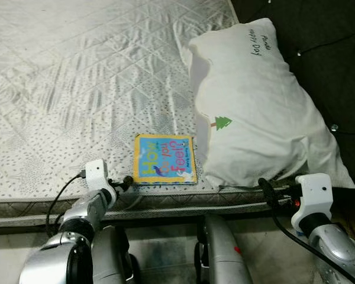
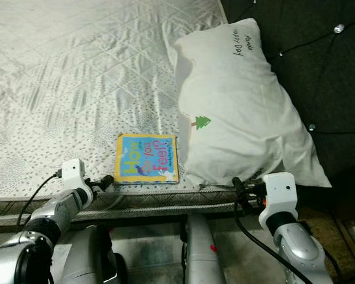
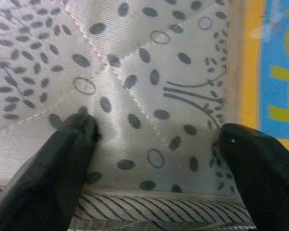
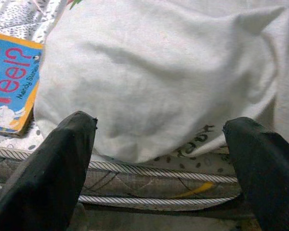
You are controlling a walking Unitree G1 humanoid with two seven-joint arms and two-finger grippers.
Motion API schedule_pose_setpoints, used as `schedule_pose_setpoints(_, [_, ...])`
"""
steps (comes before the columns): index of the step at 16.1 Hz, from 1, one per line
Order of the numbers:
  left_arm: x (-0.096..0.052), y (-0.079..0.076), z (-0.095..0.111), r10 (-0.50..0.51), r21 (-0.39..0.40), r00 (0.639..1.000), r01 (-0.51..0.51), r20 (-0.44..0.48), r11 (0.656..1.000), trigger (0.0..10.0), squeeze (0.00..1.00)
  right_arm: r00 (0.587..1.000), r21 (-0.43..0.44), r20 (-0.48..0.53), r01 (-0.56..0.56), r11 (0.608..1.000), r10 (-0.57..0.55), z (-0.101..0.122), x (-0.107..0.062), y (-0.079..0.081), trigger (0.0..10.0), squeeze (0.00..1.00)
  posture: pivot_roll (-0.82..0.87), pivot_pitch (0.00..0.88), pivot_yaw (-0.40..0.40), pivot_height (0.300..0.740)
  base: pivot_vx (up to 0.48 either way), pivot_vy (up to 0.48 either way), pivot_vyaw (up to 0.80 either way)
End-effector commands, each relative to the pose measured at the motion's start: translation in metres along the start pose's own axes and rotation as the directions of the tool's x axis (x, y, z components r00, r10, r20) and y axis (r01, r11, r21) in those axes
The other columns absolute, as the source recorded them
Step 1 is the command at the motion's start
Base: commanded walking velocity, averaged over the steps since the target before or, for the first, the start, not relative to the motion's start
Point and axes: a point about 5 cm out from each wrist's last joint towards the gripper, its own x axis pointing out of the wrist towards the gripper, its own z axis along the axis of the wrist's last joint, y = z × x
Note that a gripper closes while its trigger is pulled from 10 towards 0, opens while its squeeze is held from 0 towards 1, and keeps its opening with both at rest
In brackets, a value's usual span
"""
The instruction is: Clean up the room
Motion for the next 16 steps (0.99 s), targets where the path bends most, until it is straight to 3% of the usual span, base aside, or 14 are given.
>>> schedule_pose_setpoints(1, [-0.003, -0.007, -0.027, -0.063, -0.004, 0.996, 0.063, -0.065, 0.998, 10.0, 0.00, 1.000, 0.009, -0.010, 0.011, 1.000, -0.011, -0.005, 0.001, 0.000, 10.0, 0.00, -0.28, 0.240, -0.031, 0.603, 0.000, 0.000, 0.00])
schedule_pose_setpoints(3, [-0.015, -0.004, -0.028, -0.057, 0.004, 0.998, 0.057, -0.004, 0.998, 10.0, 0.00, 1.000, 0.012, -0.003, 0.007, 1.000, -0.007, -0.005, 0.006, 0.002, 10.0, 0.00, -0.26, 0.228, -0.027, 0.603, 0.000, 0.000, 0.00])
schedule_pose_setpoints(6, [-0.069, -0.006, -0.033, -0.008, -0.014, 0.992, 0.010, 0.129, 1.000, 10.0, 0.00, 1.000, 0.030, 0.014, -0.001, 1.000, 0.000, -0.006, 0.019, 0.006, 10.0, 0.00, -0.19, 0.184, -0.024, 0.603, 0.000, 0.000, 0.00])
schedule_pose_setpoints(8, [-0.083, -0.012, -0.029, 0.005, -0.024, 0.980, -0.001, 0.199, 1.000, 10.0, 0.00, 0.999, 0.046, 0.031, -0.011, 0.999, 0.010, -0.004, 0.028, 0.012, 10.0, 0.00, -0.16, 0.162, -0.024, 0.603, 0.000, 0.000, 0.00])
schedule_pose_setpoints(9, [-0.096, -0.021, -0.015, 0.000, 0.008, 0.940, -0.002, 0.342, 1.000, 10.0, 0.00, 0.999, 0.100, 0.046, -0.031, 0.995, 0.027, 0.001, 0.042, 0.027, 10.0, 0.00, -0.12, 0.117, -0.026, 0.603, 0.000, 0.000, 0.00])
schedule_pose_setpoints(12, [-0.106, -0.027, 0.003, -0.070, 0.091, 0.891, 0.032, 0.449, 0.995, 10.0, 0.00, 0.993, 0.154, 0.075, -0.105, 0.982, 0.095, 0.011, 0.058, 0.060, 10.0, 0.00, -0.08, 0.054, -0.030, 0.603, 0.000, 0.000, 0.00])
schedule_pose_setpoints(13, [-0.106, -0.027, 0.005, -0.073, 0.106, 0.888, 0.028, 0.453, 0.994, 10.0, 0.00, 0.992, 0.163, 0.083, -0.106, 0.981, 0.093, 0.012, 0.061, 0.062, 10.0, 0.00, -0.07, 0.022, -0.028, 0.603, 0.000, 0.000, 0.00])
schedule_pose_setpoints(14, [-0.105, -0.024, 0.012, -0.063, 0.121, 0.871, 0.005, 0.487, 0.993, 10.0, 0.00, 0.989, 0.230, 0.122, -0.108, 0.967, 0.082, 0.022, 0.071, 0.066, 10.0, 0.00, -0.07, 0.000, -0.019, 0.603, 0.000, 0.000, 0.00])
schedule_pose_setpoints(16, [-0.101, -0.021, 0.017, -0.030, 0.101, 0.852, -0.027, 0.522, 0.995, 10.0, 0.00, 0.984, 0.265, 0.172, -0.093, 0.960, 0.048, 0.036, 0.083, 0.064, 10.0, 0.00, -0.07, 0.000, -0.011, 0.603, 0.000, 0.000, 0.00])
